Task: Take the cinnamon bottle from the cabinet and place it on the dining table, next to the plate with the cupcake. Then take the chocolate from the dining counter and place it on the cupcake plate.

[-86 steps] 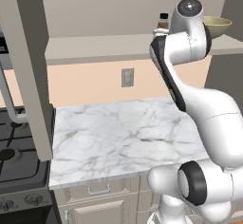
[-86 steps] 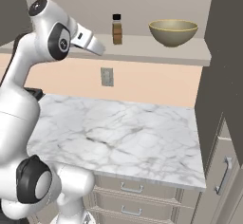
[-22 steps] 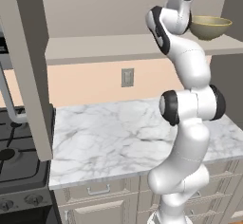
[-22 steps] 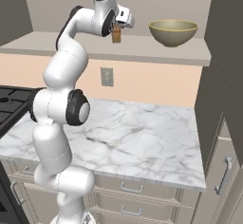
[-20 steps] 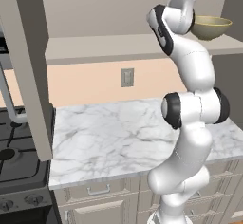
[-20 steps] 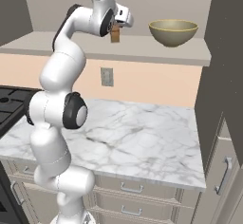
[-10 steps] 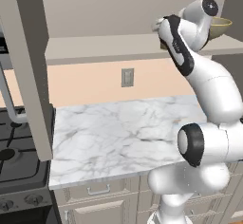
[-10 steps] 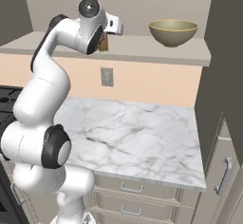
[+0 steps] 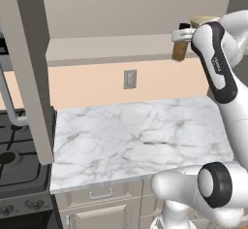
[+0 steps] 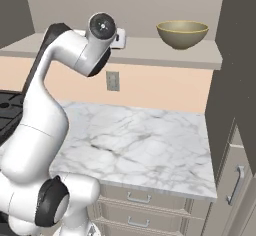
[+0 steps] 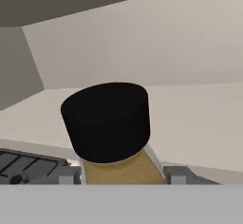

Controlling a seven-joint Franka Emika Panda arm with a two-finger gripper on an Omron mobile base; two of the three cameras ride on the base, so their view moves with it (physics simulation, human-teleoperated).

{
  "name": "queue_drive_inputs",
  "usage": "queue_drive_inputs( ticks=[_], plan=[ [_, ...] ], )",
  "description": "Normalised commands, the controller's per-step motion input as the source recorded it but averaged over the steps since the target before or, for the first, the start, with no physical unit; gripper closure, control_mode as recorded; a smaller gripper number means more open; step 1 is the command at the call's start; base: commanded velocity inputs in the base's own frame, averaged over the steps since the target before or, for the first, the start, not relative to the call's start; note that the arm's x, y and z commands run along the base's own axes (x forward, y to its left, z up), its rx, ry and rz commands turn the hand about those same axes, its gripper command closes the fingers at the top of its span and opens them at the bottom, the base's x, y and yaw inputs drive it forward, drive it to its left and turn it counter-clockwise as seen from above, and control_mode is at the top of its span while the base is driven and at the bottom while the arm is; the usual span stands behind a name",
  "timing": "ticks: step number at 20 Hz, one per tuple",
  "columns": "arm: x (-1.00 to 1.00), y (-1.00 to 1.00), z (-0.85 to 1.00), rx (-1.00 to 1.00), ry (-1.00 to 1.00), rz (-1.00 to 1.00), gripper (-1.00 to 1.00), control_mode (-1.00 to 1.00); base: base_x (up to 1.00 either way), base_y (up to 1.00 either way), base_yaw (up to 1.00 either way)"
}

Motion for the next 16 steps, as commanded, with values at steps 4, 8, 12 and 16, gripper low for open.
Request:
queue_drive_inputs(
  ticks=[4,8,12,16],
  plan=[
    [-1.00,0.00,0.05,0.02,0.00,0.02,1.00,-1.00,0.00,0.00,0.00],
    [-0.95,0.00,-0.03,0.00,-0.02,0.00,1.00,-1.00,0.00,0.00,0.00],
    [-0.75,0.00,-0.12,0.00,-0.02,0.00,1.00,-1.00,0.00,0.00,0.00],
    [-0.21,0.00,0.00,0.00,0.00,0.00,1.00,1.00,-0.73,0.10,0.02]
  ],
)
